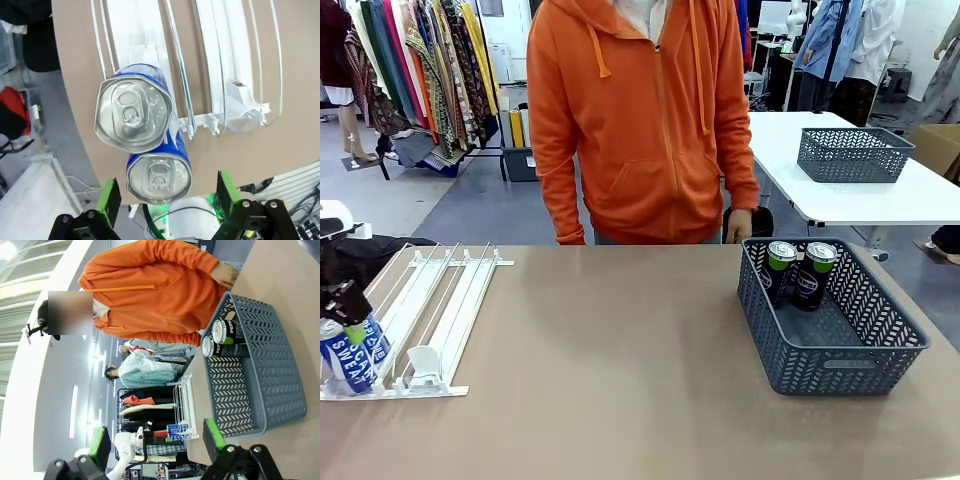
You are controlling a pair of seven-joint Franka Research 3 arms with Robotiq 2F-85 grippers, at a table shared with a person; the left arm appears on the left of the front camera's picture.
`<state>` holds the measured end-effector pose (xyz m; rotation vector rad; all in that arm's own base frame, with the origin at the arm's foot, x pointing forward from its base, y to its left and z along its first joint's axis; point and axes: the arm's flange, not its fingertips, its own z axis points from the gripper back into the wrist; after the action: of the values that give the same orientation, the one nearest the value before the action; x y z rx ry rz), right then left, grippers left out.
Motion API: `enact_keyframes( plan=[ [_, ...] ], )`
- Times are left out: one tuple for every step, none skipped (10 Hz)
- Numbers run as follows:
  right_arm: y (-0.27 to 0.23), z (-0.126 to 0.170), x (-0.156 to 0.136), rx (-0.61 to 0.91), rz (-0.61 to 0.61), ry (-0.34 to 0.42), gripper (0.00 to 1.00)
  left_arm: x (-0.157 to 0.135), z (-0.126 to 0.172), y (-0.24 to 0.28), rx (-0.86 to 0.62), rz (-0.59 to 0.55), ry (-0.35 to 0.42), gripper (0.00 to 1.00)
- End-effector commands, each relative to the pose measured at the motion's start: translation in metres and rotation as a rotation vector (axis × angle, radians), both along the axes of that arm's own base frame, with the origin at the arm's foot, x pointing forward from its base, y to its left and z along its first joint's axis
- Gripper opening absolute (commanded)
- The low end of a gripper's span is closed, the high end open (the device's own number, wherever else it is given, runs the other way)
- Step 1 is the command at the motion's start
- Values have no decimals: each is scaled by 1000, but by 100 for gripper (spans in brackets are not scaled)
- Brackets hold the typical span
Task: Retrieve and store the cans from the dispenser.
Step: Pick up one can from the Automatic Can Dispenser and place it in the middle of the table.
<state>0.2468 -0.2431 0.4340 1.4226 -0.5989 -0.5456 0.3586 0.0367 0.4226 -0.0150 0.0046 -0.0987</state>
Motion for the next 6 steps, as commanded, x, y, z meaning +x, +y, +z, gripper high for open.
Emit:
enact_keyframes(
  plan=[
    [-1, 3, 1, 1, 1, -15, 100, 6, -8, 6, 22, 42, 0, 100],
    [-1, 3, 1, 1, 1, -15, 100, 7, -12, 8, 34, 58, 4, 100],
    [-1, 3, 1, 1, 1, -15, 100, 6, -13, 8, 24, 52, 15, 100],
    [-1, 3, 1, 1, 1, -15, 100, 8, -14, 8, 14, 50, 13, 100],
    [-1, 3, 1, 1, 1, -15, 100, 7, -14, 9, 17, 57, 15, 100],
    [-1, 3, 1, 1, 1, -15, 100, 9, -15, 7, 15, 59, 6, 100]
  ],
)
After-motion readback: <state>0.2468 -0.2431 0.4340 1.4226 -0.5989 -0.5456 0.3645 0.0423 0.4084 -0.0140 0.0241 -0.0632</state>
